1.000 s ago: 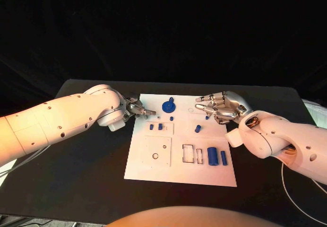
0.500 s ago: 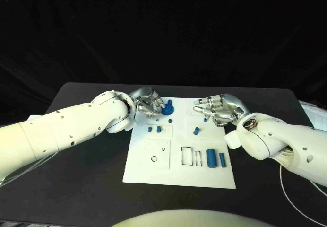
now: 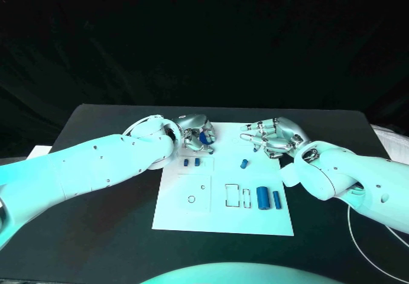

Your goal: Assemble the parts on the task board

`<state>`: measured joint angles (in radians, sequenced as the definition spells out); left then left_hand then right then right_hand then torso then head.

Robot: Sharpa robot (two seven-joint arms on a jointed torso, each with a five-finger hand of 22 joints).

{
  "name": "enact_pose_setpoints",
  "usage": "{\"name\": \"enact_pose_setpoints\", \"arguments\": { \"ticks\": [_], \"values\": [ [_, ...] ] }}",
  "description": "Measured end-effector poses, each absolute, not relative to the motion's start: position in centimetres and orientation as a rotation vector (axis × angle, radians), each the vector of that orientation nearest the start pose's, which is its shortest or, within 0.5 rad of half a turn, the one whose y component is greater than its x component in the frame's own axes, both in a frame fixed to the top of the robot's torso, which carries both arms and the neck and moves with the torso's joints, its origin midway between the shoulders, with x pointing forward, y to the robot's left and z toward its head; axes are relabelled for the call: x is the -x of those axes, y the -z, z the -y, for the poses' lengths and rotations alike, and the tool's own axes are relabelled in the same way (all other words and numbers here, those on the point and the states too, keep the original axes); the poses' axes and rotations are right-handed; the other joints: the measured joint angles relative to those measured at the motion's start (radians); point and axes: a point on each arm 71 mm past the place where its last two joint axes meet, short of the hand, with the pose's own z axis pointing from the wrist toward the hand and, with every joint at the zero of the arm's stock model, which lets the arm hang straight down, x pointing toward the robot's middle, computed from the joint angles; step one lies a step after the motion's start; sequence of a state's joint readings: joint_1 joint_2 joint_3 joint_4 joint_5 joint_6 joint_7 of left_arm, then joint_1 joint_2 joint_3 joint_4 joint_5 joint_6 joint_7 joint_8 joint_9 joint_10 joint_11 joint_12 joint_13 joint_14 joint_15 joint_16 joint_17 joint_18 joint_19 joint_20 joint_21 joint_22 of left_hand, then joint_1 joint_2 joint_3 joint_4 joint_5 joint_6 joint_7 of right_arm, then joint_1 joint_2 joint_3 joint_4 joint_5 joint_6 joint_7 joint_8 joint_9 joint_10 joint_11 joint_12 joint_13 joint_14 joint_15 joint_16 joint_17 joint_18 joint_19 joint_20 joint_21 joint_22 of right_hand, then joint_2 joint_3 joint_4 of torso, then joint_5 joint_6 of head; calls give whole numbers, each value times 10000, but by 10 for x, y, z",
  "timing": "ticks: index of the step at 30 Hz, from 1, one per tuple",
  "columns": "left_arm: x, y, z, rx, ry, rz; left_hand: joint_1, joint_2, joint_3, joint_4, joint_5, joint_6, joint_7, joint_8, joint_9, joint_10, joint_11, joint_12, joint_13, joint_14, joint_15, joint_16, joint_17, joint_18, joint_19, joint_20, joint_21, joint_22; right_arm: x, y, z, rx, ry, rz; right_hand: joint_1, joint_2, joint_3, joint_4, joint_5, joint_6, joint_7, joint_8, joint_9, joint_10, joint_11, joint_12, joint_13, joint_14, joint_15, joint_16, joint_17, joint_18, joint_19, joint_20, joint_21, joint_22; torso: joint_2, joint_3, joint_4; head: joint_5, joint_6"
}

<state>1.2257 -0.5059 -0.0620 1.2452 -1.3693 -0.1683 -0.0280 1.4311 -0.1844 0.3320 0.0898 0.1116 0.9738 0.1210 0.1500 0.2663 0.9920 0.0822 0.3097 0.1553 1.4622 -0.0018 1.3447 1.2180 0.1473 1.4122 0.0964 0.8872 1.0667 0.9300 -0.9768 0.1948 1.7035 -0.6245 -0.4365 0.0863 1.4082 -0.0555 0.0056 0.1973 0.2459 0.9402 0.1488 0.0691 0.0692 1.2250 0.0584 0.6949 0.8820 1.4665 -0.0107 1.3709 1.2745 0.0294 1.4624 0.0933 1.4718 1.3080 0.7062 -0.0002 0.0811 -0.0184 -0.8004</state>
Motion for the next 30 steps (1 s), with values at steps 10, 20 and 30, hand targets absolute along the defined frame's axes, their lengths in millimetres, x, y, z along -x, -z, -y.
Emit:
{"name": "enact_pose_setpoints", "arguments": {
  "ticks": [10, 20, 30],
  "values": [
    [-524, 206, -87, -3291, 7281, -18396, -40, 40, 0, 0, 0, 392, -1, -117, -217, 542, -104, -231, -276, 35, -36, 111, 64, -285, 431, -109, 1132, 834, -439, 204, 226, -7896, -11917, -16231, 0, 0, 0, 0, 0, 0, 0, 0, 0, 0, 0, 0, 0, 0, 0, 0, -1, 0, 0, 0, 0, -1, 0, 1, 11, -23, -5],
    [-527, 211, -82, -3487, 6942, -18625, 58, 137, 177, -89, 0, 606, -36, -170, -334, 909, -163, -430, -406, 32, -107, 151, -66, -304, 513, -159, 1851, 1381, -439, 204, 225, -7889, -11948, -16231, 0, 0, 0, 0, 0, 0, 0, 0, 0, 0, 0, 0, 0, 0, 0, 0, -2, 1, 0, 0, 0, -2, -4, -6, 21, -40, -20],
    [-529, 214, -78, -3444, 6743, -18614, 136, 214, 524, -243, -42, 827, -70, -245, -439, 1277, -236, -611, -491, 35, -179, 151, -211, -467, 512, -159, 2668, 2047, -439, 204, 224, -7883, -11977, -16238, 0, 0, 0, 0, 0, 0, 0, 0, 0, 0, 0, 0, 0, 0, 0, 0, -3, 1, 0, 0, 0, -4, -9, -1, 18, -15, -16]
  ]
}}
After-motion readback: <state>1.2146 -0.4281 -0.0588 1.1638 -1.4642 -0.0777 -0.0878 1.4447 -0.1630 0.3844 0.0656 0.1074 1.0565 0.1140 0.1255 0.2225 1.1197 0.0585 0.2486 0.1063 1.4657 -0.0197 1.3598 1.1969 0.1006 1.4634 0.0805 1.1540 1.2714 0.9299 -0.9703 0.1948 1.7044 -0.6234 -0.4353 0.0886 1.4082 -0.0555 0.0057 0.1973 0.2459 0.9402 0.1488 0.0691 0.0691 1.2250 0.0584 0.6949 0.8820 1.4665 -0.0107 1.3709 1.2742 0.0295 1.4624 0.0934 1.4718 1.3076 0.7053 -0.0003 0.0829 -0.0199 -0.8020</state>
